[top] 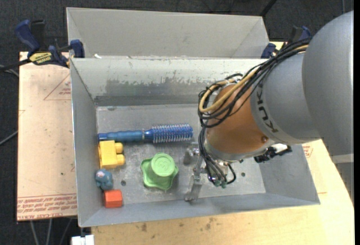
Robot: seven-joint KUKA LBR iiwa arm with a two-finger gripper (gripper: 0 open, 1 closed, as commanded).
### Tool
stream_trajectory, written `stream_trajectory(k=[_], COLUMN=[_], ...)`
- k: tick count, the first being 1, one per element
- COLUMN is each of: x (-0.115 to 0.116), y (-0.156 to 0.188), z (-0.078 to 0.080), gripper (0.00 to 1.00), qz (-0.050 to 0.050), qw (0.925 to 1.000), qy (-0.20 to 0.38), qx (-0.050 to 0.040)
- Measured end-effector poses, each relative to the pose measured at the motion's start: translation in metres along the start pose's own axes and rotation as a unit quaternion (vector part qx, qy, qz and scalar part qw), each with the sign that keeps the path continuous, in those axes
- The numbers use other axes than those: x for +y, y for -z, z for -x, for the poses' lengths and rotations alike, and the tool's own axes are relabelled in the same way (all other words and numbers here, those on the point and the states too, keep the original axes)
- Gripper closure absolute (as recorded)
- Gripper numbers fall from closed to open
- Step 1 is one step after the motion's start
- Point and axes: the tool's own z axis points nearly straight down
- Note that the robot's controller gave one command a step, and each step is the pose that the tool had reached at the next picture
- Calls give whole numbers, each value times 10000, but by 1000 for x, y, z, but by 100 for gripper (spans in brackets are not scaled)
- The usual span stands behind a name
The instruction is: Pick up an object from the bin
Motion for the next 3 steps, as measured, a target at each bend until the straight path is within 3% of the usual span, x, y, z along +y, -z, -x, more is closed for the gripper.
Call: stream_trajectory(k=[1,2,3], x=[-33,-2,-2], y=[85,39,56], z=[53,16,10], gripper=[0,0,0], qz=[-5,5,5], qw=[9991,9991,10000], qy=[422,416,-19], qx=[-103,-13,-50])
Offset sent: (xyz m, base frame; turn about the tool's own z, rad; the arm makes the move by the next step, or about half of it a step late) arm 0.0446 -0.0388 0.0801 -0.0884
